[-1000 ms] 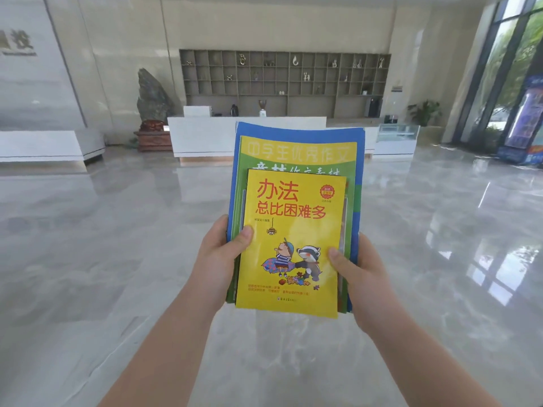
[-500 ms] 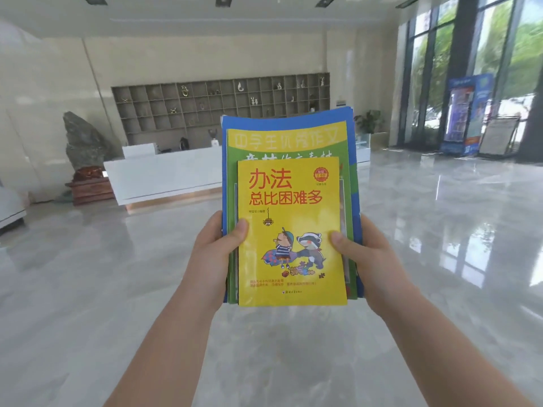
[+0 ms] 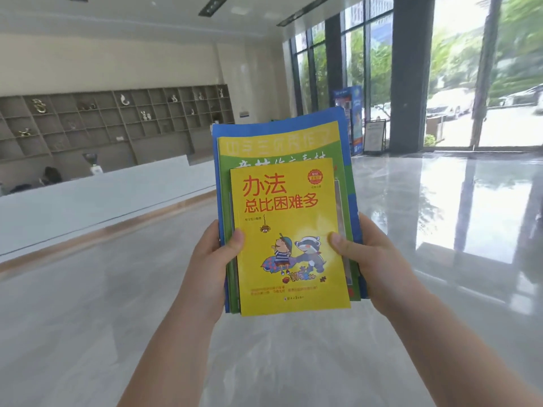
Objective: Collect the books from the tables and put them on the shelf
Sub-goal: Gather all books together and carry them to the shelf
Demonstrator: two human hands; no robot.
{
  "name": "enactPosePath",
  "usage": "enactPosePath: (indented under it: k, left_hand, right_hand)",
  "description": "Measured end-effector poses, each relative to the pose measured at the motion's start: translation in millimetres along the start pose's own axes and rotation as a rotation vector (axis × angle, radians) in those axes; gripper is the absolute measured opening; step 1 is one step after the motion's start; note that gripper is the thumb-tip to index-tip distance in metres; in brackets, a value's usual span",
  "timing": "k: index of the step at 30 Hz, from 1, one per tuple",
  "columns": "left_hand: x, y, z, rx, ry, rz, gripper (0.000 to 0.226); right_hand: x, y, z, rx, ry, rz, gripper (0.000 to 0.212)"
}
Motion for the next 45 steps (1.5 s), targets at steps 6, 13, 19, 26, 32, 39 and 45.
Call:
enactPosePath:
  k: [6,13,19,26,32,39,45]
  left_hand:
    - [-177,13,-33,0.048,0.0,-0.014,0.027]
    - [-379,-1,-98,0.034,0.004,-0.003,0.029]
    - [-568,-1,-142,0.037,0.037,-0.084,0.031]
    - [-782,39,-190,0.046,0.033,-0.162,0.035]
    - [-959,90,-275,0.04,0.031,-0.208,0.033]
    - [-1184,144,-344,0.046,0.048,-0.19,0.031]
    - [-1367,147,-404,0.024,0.005,-0.107,0.028]
  right_hand:
    - [-177,-13,15,0.021,-0.001,-0.015,0.029]
    - [-384,-23,68,0.063,-0.015,-0.013,0.03]
    - [-562,-37,115,0.091,-0.05,0.061,0.029]
    - [-758,-83,144,0.114,-0.055,0.153,0.027]
    - [-928,-156,202,0.13,-0.04,0.21,0.029]
    - [-1163,-225,241,0.112,-0.04,0.184,0.028]
    - [-1363,-249,293,0.097,0.013,0.13,0.029]
Point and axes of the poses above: each hand's wrist, its own x-axis away from the middle knuckle, its own y-axis out of the palm, z = x × y, the point moved 9 cm from there along -x, towards the middle knuckle, and after that the axes turned 1 degree about -y, right-handed, at the moved point
